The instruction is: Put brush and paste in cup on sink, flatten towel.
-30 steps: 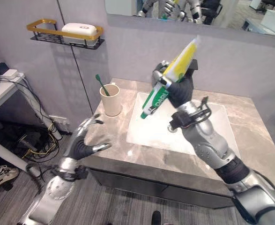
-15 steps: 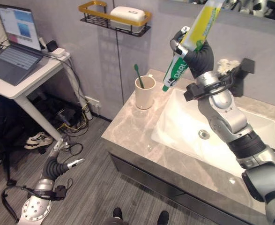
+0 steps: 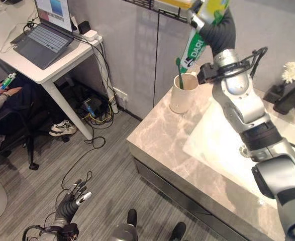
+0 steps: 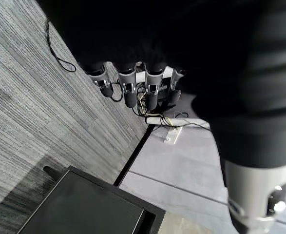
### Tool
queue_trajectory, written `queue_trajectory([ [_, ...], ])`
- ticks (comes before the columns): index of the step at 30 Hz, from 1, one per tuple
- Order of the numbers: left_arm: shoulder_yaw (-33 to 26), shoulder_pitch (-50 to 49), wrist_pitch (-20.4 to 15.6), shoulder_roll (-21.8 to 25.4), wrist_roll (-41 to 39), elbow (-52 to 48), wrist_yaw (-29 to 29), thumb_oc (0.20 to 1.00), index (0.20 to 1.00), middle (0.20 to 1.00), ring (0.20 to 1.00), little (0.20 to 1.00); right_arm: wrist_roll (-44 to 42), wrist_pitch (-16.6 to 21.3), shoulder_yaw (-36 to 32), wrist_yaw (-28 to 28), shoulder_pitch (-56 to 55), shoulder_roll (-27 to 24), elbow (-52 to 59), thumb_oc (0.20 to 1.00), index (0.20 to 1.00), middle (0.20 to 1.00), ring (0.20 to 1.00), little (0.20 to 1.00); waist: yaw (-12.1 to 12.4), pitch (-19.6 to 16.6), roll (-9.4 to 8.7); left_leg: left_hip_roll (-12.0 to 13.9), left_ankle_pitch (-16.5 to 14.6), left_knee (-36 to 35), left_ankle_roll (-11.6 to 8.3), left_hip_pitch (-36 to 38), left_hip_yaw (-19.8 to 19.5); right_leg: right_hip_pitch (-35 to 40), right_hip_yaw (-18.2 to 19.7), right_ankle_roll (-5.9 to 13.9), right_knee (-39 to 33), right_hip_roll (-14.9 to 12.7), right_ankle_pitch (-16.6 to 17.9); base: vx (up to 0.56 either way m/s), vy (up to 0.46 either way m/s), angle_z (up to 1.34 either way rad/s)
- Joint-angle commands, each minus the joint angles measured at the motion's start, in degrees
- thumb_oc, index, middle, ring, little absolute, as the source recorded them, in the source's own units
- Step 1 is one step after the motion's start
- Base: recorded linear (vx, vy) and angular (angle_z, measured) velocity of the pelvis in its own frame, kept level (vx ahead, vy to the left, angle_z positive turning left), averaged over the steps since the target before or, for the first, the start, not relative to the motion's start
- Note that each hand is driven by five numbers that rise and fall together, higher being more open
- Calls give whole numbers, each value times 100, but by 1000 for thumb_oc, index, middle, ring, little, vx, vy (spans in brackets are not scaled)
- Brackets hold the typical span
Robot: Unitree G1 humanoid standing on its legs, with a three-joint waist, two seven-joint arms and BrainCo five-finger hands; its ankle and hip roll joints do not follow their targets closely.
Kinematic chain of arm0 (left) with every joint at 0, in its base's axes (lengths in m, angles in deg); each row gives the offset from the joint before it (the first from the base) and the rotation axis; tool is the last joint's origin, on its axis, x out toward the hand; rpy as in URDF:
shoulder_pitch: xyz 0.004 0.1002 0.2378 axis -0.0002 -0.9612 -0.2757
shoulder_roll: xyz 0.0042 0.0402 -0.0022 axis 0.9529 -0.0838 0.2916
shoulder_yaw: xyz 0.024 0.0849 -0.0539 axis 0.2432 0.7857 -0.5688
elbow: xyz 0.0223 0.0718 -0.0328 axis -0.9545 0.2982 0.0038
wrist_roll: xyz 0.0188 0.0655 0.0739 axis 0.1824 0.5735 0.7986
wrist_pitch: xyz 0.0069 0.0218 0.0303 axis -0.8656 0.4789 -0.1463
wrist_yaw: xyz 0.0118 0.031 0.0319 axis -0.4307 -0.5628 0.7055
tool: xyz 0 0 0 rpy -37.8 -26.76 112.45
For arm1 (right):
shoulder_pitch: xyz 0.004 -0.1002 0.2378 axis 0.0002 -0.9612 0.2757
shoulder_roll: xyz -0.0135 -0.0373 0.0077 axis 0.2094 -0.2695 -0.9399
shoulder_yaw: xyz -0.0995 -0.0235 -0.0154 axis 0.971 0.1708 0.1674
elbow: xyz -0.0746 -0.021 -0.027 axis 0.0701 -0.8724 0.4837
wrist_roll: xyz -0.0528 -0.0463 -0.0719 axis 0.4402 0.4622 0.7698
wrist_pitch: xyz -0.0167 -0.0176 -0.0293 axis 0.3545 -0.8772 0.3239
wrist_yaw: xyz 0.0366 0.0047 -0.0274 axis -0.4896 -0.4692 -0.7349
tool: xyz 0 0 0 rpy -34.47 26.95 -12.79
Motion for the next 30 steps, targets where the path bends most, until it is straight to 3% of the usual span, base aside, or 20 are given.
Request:
queue_trajectory([
  [1,189,130,-166,573,-141,-397,-125,1000,1000,1000,1000,1000,104,503,-333,258,826,-280,18,200,200,200,200,200,161,-80,-277,66,49,35,-81,-45,-424,354,101,345,55,-369,187,27,-9,4],
  [8,322,251,-133,672,-74,-421,-132,1000,1000,1000,1000,1000,-43,535,-405,297,816,-273,-99,200,200,200,200,200,171,-43,-240,47,106,35,-116,-210,-597,325,-25,335,55,-356,137,27,-18,11],
  [30,259,310,-154,466,161,-401,167,1000,1000,1000,1000,1000,36,529,-474,362,498,-21,290,200,200,200,200,200,32,-29,-219,1,76,35,-77,-172,-548,337,36,309,55,-368,121,4,0,2],
])
